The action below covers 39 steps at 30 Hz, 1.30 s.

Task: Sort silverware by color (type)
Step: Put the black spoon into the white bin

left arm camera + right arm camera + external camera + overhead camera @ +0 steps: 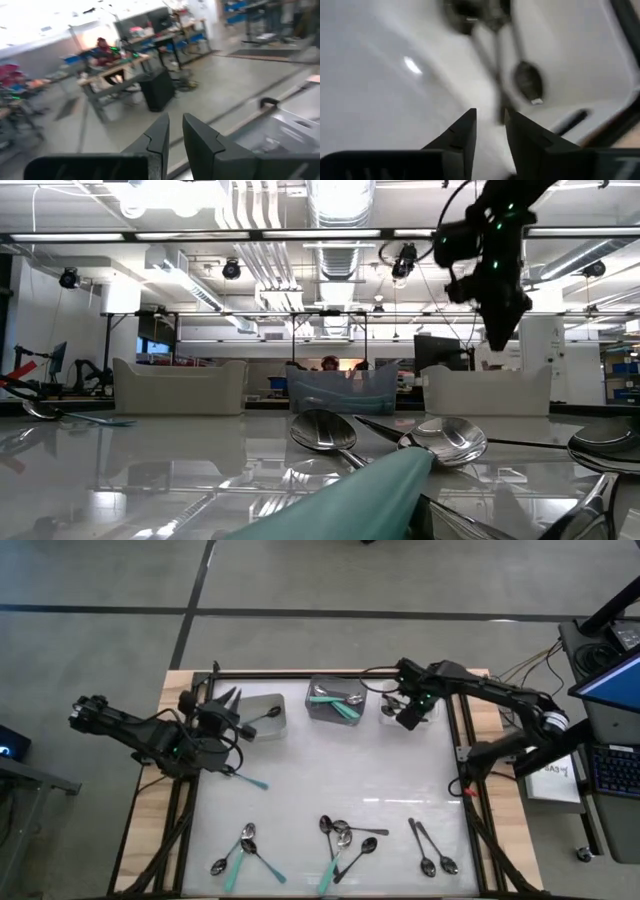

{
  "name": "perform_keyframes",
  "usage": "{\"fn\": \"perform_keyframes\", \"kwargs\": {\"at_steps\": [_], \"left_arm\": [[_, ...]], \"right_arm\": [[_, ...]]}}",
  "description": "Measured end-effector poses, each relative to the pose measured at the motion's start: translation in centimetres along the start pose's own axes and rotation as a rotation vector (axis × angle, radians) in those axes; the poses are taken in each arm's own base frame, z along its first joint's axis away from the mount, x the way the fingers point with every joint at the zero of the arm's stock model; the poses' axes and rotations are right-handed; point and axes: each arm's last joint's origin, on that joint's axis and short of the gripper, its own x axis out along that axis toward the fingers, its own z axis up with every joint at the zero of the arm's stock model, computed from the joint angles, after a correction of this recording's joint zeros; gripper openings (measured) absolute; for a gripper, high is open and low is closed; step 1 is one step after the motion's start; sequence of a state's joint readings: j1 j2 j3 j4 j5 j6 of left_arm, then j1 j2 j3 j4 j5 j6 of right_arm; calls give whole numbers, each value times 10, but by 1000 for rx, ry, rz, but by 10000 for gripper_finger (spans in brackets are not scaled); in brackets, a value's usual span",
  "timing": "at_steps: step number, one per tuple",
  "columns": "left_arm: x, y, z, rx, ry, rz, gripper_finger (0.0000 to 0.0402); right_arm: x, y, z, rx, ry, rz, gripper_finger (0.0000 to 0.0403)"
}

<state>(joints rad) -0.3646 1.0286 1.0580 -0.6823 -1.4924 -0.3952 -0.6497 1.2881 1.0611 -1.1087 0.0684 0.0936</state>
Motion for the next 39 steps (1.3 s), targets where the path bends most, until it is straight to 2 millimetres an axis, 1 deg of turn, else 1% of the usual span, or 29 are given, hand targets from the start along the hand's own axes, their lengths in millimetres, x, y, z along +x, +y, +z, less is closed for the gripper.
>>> {"fn": "perform_keyframes", "kwargs": {"at_steps": [3,5,10,13,17,20,24,29,34,39], "left_arm": [[0,-3,-1,-25,30,-69,38],[0,-5,-3,-27,46,-98,38],[0,-9,-5,-18,56,-109,38],[1,-12,-6,-11,57,-109,38],[1,-14,-7,-4,59,-111,38],[1,-15,-7,-4,69,-133,38],[1,-15,-7,-4,70,-134,38],[0,-15,-7,9,69,-134,38],[0,-15,-8,25,80,-157,38],[0,-16,-8,28,92,-184,38]], "right_arm": [[-9,15,-11,27,-17,136,100],[-8,29,-21,42,3,167,98],[6,74,-60,16,165,149,89],[8,98,-83,31,229,111,83],[6,123,-109,64,248,95,74],[5,139,-125,77,279,120,70],[6,157,-145,91,271,159,73],[2,177,-167,109,280,226,95],[-2,186,-193,158,299,218,117],[-2,196,-216,235,312,218,125]]}}
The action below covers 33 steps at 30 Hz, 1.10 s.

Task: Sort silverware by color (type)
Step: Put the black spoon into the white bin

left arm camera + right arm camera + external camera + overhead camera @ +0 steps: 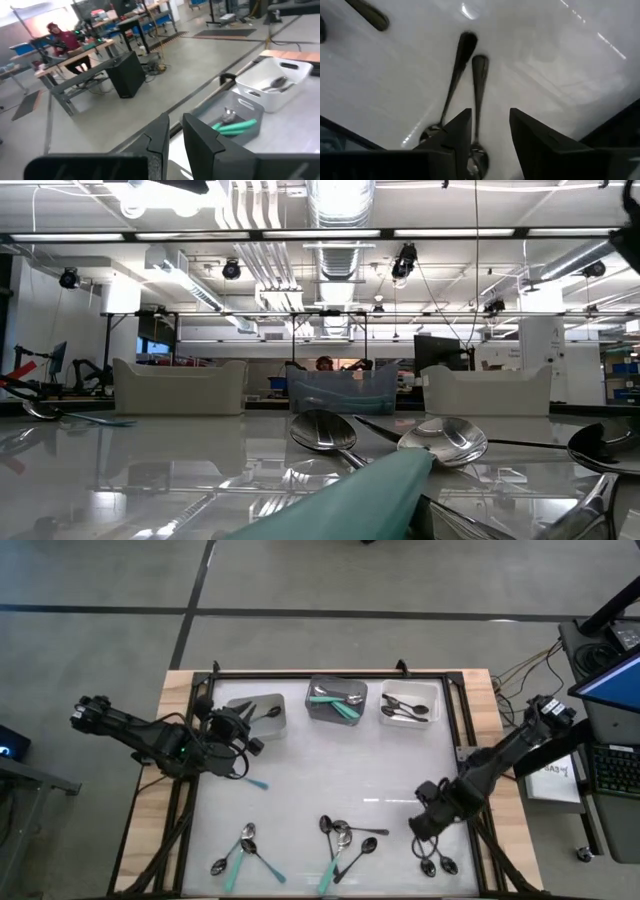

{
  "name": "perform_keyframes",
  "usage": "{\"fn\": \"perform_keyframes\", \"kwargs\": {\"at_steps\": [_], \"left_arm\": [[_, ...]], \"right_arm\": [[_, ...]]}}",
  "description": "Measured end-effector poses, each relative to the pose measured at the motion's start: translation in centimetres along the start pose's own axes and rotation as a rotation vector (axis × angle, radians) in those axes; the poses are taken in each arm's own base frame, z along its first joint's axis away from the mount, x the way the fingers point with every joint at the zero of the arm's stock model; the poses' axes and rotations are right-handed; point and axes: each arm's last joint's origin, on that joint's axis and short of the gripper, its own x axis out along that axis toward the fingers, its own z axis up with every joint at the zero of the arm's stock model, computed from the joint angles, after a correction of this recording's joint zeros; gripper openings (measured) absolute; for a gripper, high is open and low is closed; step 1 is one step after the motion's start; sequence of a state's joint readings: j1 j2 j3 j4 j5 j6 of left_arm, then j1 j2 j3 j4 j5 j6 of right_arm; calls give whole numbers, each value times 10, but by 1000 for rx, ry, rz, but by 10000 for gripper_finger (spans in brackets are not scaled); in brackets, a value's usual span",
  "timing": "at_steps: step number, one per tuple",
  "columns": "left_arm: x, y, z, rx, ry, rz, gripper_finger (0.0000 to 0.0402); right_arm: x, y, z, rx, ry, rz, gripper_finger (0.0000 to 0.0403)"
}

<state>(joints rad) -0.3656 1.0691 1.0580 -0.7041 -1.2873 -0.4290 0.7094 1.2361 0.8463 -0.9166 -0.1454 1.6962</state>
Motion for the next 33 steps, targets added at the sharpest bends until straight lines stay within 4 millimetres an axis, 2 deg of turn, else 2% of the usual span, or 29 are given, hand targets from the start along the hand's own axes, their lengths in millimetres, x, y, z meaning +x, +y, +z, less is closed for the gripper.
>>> {"fn": "perform_keyframes", "kwargs": {"at_steps": [7,11,15,21,27,33], "left_arm": [[0,-1,-1,6,16,-34,38],[0,-1,0,28,15,-34,38],[0,-1,0,29,14,-34,38],[0,-1,0,49,14,-34,38],[0,-1,0,52,13,-33,38],[0,-1,0,74,13,-33,38]], "right_arm": [[41,19,-21,-8,22,-27,117],[63,25,-24,-14,27,-84,110],[74,27,-24,-39,41,-131,102],[81,27,-22,-87,39,-160,81],[79,25,-18,-62,34,-181,19],[66,12,-8,-21,-66,-272,13]]}}
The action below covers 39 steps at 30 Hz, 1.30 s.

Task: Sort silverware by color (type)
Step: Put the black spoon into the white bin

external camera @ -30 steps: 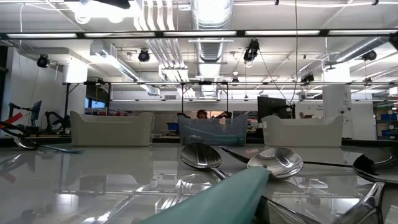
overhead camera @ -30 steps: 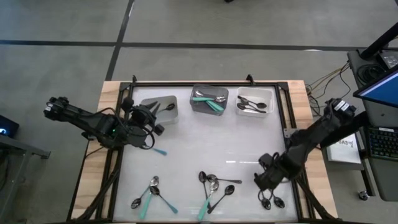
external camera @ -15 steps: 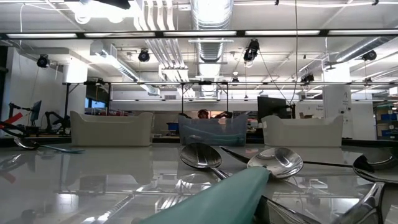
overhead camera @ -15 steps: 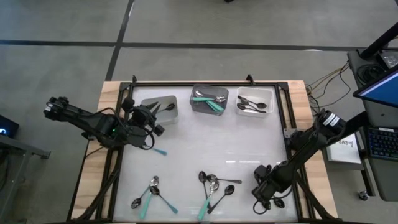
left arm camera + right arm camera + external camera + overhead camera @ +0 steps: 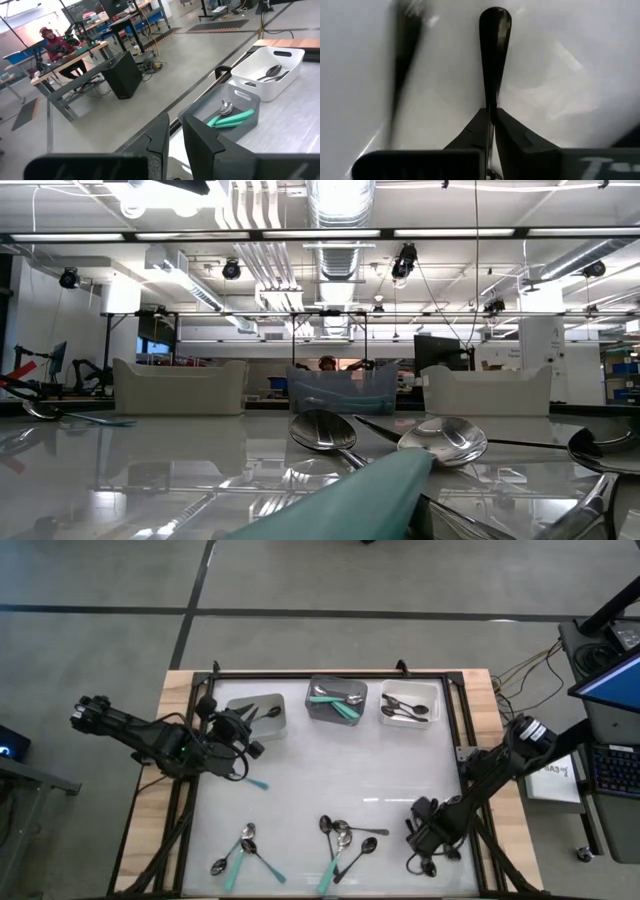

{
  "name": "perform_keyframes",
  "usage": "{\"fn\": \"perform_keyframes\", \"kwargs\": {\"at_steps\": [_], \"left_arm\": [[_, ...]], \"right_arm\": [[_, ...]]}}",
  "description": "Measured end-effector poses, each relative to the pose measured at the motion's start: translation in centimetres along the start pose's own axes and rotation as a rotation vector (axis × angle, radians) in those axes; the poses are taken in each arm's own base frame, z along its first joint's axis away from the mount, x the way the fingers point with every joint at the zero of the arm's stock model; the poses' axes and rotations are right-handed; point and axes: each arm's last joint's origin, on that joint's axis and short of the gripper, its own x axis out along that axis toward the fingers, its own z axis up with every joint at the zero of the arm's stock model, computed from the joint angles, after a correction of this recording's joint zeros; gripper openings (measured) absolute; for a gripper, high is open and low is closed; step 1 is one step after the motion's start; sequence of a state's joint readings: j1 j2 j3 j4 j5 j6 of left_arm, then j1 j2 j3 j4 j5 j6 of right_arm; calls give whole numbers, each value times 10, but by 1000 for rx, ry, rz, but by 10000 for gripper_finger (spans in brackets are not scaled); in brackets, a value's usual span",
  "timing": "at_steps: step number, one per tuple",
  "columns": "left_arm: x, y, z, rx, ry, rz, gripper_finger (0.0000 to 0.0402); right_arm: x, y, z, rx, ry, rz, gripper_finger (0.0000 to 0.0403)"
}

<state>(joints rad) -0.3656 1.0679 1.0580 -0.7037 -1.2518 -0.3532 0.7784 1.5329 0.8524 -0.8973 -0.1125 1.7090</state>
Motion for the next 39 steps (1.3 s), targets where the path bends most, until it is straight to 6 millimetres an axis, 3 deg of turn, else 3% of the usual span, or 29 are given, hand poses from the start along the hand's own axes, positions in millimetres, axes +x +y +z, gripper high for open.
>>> {"fn": "perform_keyframes", "kwargs": {"at_steps": [6,11,17,23,28,34,39], "left_arm": [[0,0,0,12,1,-3,38],[0,0,0,12,1,-5,38],[0,0,0,13,2,-5,38],[0,0,0,38,2,-6,38],[0,-1,0,23,2,-6,38],[0,-1,0,-2,4,-7,38],[0,-2,0,-9,2,-7,38]], "right_arm": [[-28,-23,30,38,-257,-45,12],[-57,-39,72,9,-554,-1,11],[-83,-72,127,-6,-751,-126,11],[-100,-104,177,-67,-806,-221,11],[-111,-127,206,-97,-867,-280,11],[-108,-145,227,-204,-813,-410,11],[-96,-144,238,-239,-745,-442,22]]}}
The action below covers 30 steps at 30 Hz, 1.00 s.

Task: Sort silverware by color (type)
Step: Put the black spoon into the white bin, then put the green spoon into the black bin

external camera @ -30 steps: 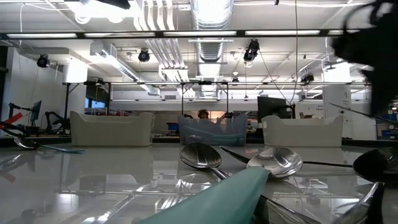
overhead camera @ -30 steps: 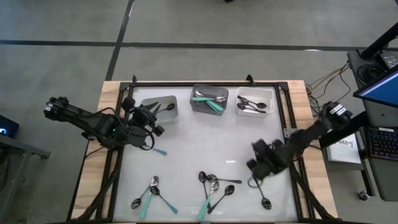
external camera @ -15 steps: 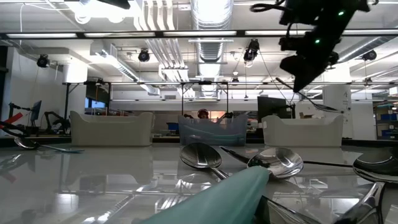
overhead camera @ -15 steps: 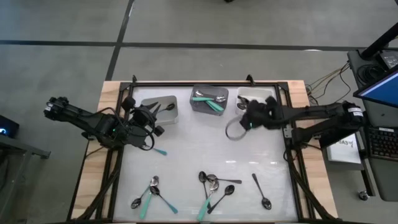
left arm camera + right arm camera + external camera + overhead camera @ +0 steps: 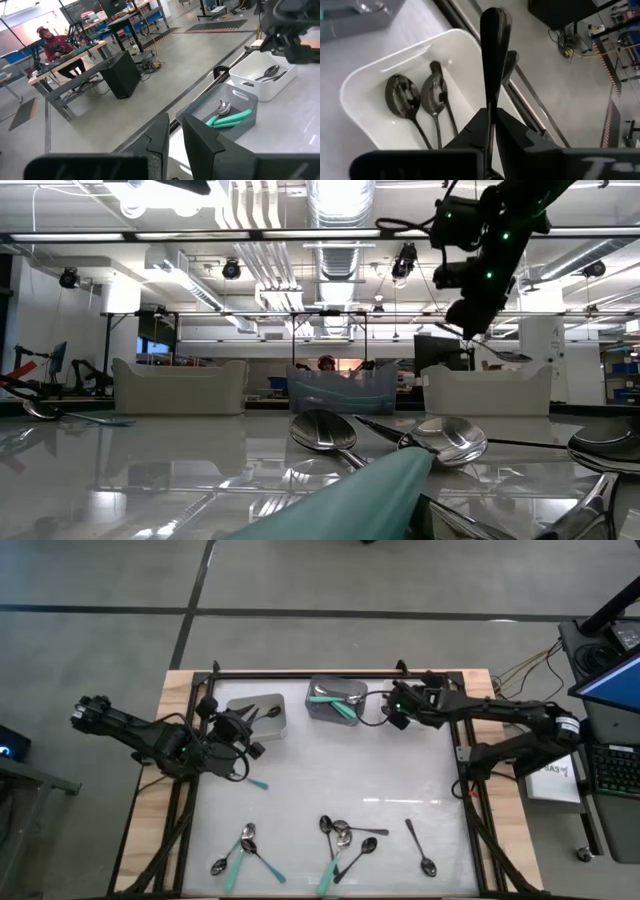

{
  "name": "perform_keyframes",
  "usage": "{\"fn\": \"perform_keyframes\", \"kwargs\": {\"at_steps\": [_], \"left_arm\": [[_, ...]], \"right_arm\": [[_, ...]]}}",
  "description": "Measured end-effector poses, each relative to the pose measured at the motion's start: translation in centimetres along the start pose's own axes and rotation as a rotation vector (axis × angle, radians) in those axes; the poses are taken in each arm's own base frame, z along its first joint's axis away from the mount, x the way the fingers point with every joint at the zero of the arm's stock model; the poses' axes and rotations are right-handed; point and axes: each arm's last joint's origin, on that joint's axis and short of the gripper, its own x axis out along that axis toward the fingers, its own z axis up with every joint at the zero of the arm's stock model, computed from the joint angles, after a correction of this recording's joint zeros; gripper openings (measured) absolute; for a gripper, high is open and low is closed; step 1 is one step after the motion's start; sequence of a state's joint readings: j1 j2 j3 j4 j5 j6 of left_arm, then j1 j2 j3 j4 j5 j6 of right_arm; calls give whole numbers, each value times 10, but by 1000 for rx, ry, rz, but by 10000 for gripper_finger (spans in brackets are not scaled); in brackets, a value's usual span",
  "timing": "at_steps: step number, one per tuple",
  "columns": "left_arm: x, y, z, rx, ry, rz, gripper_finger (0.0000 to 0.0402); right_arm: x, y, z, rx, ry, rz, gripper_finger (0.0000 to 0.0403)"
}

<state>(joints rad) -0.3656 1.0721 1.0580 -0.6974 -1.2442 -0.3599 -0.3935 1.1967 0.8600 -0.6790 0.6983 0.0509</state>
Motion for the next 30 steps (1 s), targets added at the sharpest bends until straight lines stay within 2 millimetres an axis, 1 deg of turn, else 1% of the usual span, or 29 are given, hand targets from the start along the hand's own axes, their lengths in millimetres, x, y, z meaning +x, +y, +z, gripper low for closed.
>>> {"fn": "perform_keyframes", "kwargs": {"at_steps": [4,7,10,12,14,16,18,22,27,30], "left_arm": [[0,0,1,-8,-2,0,38],[0,0,1,-8,-2,0,38],[0,0,1,-9,-2,0,38],[0,0,1,-10,-1,-4,38],[0,-1,0,-26,16,-48,38],[0,-5,-1,-36,52,-138,38],[0,-11,-3,-25,102,-253,38],[2,-30,-10,47,203,-465,38],[7,-53,-21,121,300,-603,38],[10,-65,-27,155,348,-647,38]], "right_arm": [[6,5,0,-18,26,3,49],[6,6,0,-10,28,31,72],[1,5,1,73,30,71,90],[-6,3,5,173,51,170,97],[-13,7,9,223,75,350,99],[-21,16,10,229,86,525,98],[-32,28,12,211,66,620,94],[-55,55,6,151,44,696,86],[-91,89,-7,50,4,804,82],[-110,109,-16,4,-30,875,82]]}}
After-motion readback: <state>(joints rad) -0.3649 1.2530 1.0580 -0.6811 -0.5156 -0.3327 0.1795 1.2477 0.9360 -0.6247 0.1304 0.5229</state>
